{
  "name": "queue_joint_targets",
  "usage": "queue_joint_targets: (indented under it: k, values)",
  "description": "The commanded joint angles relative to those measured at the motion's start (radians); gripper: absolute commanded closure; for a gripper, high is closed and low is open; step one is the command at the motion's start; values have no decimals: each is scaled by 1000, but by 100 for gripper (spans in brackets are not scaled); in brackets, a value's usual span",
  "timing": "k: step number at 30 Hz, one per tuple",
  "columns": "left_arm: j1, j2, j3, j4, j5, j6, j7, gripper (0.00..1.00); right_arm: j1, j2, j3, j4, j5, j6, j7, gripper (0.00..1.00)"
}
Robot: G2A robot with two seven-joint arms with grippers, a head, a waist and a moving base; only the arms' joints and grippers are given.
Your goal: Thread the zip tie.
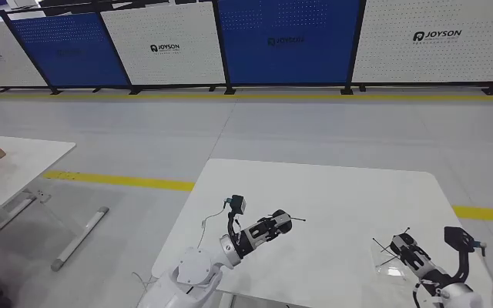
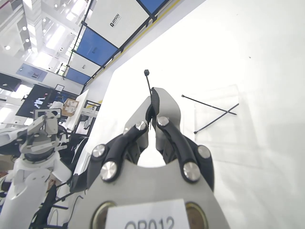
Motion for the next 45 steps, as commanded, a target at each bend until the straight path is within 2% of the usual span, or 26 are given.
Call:
queue_joint_targets:
  k: [1,8,11,14,17,21,25,27,29,41,45]
  values:
    - [-3,-1,7,-3,12,5,9,100,0,0,0,0,0,0,0,100]
    - [-43,-6,89,-1,176,41,41,100,0,0,0,0,0,0,0,100]
    - [-70,-12,140,24,235,69,55,100,0,0,0,0,0,0,0,100]
    - [-103,-21,195,65,283,84,86,100,0,0,0,0,0,0,0,100]
    - [-127,-30,229,87,302,87,126,100,0,0,0,0,0,0,0,100]
    - [-127,-30,229,87,302,87,126,100,6,-3,-3,0,46,-21,-9,100]
    - [-127,-30,229,87,302,87,126,100,-6,-10,43,-14,229,-60,-40,100]
    - [-127,-30,229,87,302,87,126,100,-19,-13,53,-15,351,-77,-8,100]
    - [-127,-30,229,87,302,87,126,100,-14,-14,55,0,423,-47,35,100]
    - [-127,-30,229,87,302,87,126,100,-10,-14,52,4,423,-40,43,100]
    - [-127,-30,229,87,302,87,126,100,10,-24,-20,12,422,-27,-41,100]
